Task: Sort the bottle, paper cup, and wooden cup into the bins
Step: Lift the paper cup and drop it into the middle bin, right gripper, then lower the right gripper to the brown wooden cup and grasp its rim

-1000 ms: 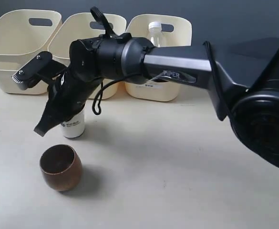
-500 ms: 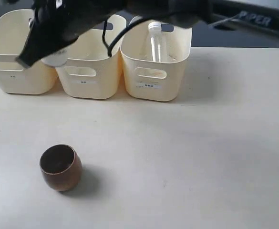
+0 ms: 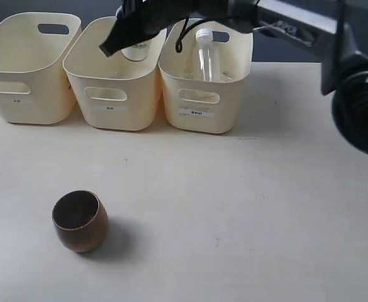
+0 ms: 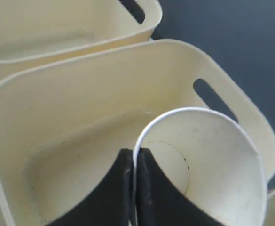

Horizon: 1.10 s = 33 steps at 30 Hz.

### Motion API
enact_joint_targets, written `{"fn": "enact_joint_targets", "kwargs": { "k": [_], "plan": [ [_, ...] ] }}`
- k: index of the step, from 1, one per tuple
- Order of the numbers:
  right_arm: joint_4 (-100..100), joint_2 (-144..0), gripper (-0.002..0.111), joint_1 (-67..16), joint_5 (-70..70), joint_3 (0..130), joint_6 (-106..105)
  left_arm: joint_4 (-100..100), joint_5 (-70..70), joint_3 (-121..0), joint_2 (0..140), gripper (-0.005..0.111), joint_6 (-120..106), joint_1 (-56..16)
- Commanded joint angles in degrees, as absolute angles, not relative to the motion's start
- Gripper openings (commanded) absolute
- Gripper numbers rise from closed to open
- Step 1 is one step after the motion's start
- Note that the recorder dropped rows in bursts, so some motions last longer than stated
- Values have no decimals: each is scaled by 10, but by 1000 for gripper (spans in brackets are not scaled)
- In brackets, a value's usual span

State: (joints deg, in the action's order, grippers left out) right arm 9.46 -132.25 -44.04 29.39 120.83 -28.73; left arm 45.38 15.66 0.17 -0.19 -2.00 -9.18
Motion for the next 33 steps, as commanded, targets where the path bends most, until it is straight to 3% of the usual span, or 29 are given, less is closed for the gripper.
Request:
{"fn": "enact_joint_targets", "kwargs": {
  "k": [1, 14, 16, 19, 21, 33],
  "plan": [
    [116, -1377, -1, -439, 318, 1264, -325, 455, 149, 0, 0, 0, -15, -92],
    [148, -1414, -1, -439, 375, 1294, -334, 455, 149, 0, 0, 0, -15, -92],
    [148, -1414, 7, -439, 383, 1294, -334, 455, 149, 0, 0, 0, -15, -92],
    [148, -1414, 29, -440, 385, 1294, -334, 455, 149, 0, 0, 0, -15, -92],
    [148, -1414, 39, -440, 385, 1294, -330, 455, 149, 0, 0, 0, -15, -92],
    [145, -1335, 39, -453, 411, 1294, -330, 455, 149, 0, 0, 0, -15, -92]
  ]
}}
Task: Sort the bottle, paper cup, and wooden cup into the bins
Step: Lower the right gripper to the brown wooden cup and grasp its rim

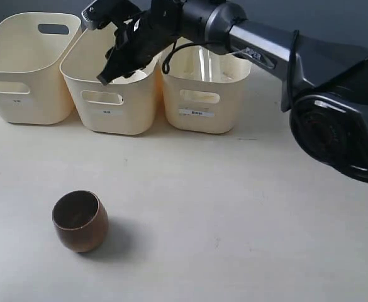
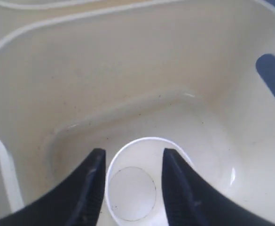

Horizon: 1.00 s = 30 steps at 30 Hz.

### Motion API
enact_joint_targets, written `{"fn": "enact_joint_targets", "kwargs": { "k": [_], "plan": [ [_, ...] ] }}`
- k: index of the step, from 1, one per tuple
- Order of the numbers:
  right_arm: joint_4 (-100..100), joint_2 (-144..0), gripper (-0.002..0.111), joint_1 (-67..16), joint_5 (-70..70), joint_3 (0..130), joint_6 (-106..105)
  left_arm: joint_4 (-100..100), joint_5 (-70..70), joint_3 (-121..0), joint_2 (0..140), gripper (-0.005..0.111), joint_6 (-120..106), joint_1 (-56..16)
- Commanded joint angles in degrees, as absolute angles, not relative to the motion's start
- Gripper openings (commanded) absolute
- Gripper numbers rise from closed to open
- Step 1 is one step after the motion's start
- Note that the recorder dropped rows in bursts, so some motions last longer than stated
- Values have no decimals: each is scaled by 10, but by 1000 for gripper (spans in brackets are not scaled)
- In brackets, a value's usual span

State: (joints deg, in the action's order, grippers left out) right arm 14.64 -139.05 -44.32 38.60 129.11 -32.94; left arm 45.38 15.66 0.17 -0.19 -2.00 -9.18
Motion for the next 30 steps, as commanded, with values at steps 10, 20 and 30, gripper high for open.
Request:
{"fn": "enact_joint_targets", "kwargs": {
  "k": [10, 20, 30],
  "plan": [
    [219, -1249, 51, -528, 700, 1294, -380, 455, 149, 0, 0, 0, -15, -92],
    [197, -1250, 63, -641, 700, 1216, -359, 455, 149, 0, 0, 0, -15, -92],
    [172, -1250, 63, -660, 700, 1129, -328, 455, 149, 0, 0, 0, -15, -93]
  ]
}}
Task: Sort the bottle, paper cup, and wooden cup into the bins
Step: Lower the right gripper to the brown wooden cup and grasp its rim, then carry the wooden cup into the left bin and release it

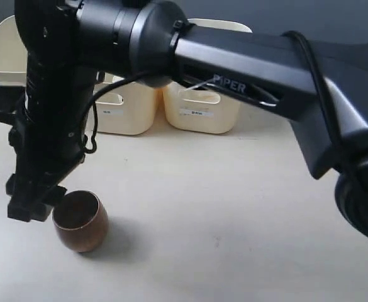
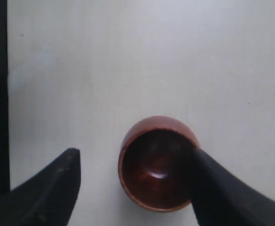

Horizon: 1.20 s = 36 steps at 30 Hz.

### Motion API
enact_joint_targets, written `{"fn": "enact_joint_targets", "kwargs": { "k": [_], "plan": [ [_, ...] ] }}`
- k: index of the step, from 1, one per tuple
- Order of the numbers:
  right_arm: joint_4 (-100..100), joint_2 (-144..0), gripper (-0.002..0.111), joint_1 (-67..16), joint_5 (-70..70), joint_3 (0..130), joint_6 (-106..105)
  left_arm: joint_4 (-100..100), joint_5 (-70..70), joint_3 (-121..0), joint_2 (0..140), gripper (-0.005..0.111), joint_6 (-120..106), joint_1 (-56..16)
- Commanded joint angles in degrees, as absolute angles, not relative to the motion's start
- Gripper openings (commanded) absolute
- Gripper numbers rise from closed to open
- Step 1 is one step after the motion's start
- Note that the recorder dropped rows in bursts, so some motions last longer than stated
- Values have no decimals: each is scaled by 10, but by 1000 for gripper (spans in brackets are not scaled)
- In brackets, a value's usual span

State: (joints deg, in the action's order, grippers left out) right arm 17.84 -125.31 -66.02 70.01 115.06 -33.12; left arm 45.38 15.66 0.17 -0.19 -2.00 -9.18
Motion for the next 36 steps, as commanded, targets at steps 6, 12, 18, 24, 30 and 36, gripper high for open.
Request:
{"fn": "enact_joint_targets", "kwargs": {
  "k": [6, 12, 18, 24, 30, 36],
  "plan": [
    [175, -1251, 63, -661, 700, 1093, -335, 455, 149, 0, 0, 0, -15, -93],
    [177, -1277, 62, -661, 700, 1086, -346, 455, 149, 0, 0, 0, -15, -93],
    [158, -1305, 42, -661, 700, 1086, -363, 455, 149, 0, 0, 0, -15, -93],
    [142, -1304, 1, -664, 700, 1086, -395, 455, 149, 0, 0, 0, -15, -93],
    [124, -1293, 1, -663, 695, 1140, -419, 455, 149, 0, 0, 0, -15, -93],
    [107, -1279, -1, -653, 665, 1304, -443, 455, 149, 0, 0, 0, -15, -93]
  ]
}}
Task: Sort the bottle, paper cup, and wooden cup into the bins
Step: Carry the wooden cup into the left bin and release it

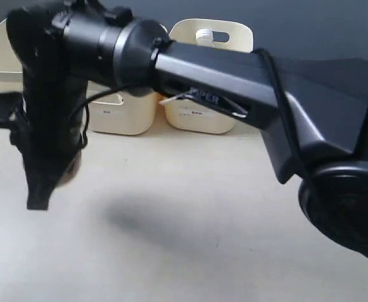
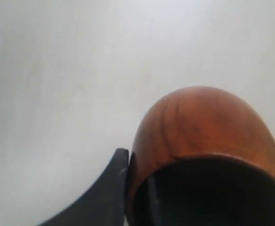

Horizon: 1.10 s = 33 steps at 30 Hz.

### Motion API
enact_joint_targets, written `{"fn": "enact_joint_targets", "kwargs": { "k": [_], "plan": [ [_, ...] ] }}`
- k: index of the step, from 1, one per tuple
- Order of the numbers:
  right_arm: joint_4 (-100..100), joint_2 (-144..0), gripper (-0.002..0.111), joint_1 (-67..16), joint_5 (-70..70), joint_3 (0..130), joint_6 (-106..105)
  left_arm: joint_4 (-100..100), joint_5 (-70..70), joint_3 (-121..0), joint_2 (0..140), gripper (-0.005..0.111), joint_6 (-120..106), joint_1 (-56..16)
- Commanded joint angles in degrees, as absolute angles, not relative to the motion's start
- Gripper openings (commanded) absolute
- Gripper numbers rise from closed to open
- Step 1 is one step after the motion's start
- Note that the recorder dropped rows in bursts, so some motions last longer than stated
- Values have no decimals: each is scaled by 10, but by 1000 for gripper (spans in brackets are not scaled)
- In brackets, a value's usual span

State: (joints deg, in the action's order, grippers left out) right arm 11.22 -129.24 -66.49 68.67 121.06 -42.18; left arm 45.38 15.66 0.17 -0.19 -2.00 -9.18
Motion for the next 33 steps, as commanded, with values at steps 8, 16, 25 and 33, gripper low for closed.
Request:
{"fn": "enact_joint_targets", "kwargs": {
  "k": [8, 16, 25, 33],
  "plan": [
    [252, -1330, -1, -550, 362, 1358, -619, 455, 149, 0, 0, 0, -15, -93],
    [456, -1441, -1, -498, 286, 1431, -779, 455, 149, 0, 0, 0, -15, -93],
    [472, -1554, -1, -492, 272, 1561, -779, 455, 149, 0, 0, 0, -15, -93],
    [483, -1600, -1, -492, 260, 1577, -819, 455, 149, 0, 0, 0, -15, -93]
  ]
}}
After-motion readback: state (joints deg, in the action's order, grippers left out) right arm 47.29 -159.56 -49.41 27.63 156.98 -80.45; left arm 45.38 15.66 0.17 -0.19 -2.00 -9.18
